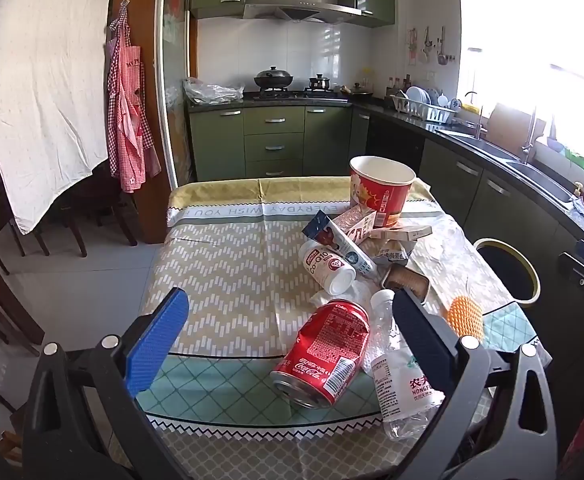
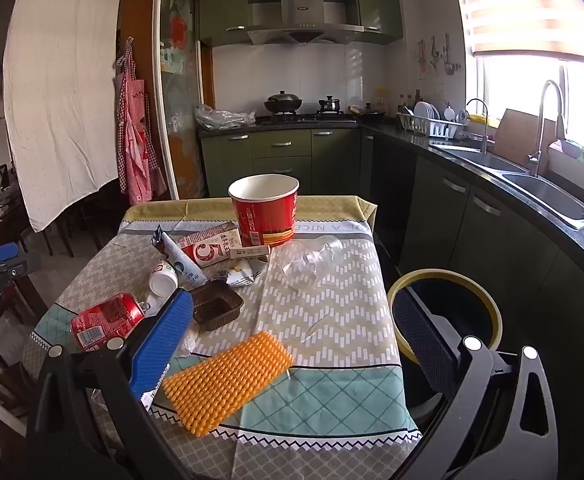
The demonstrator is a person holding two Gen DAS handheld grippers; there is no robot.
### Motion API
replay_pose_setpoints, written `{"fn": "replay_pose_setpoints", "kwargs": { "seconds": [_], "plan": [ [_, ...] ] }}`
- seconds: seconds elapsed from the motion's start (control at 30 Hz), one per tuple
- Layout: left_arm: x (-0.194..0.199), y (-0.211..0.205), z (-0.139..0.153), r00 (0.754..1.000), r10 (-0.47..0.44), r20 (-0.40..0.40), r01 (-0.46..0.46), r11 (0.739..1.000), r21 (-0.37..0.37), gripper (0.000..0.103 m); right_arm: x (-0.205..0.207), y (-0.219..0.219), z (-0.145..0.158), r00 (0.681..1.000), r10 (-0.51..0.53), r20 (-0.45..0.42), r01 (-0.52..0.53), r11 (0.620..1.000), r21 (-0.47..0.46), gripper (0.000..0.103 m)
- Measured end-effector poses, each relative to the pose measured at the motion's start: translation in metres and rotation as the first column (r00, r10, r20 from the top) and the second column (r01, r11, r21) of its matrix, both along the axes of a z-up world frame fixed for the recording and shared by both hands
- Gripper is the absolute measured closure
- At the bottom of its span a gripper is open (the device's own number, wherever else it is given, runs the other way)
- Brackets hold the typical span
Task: Collect trash
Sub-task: 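Move the right gripper toward the red-and-white paper bucket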
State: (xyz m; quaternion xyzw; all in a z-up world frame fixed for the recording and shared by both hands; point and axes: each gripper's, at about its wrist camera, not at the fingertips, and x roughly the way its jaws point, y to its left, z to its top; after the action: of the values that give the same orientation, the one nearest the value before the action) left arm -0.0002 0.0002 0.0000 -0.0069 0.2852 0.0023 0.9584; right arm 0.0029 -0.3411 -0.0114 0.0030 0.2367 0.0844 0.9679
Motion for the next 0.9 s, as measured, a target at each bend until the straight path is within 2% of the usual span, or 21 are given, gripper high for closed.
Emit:
{"fn": "replay_pose_setpoints", "kwargs": {
  "seconds": [0.9],
  "plan": [
    [0.002, -0.003, -0.010, 1.000, 0.001, -0.028, 0.000, 1.000, 0.017, 0.006, 0.015, -0.004, -0.002, 0.999, 0.021, -0.048, -0.020, 1.000, 0.009, 0.004]
  ]
}}
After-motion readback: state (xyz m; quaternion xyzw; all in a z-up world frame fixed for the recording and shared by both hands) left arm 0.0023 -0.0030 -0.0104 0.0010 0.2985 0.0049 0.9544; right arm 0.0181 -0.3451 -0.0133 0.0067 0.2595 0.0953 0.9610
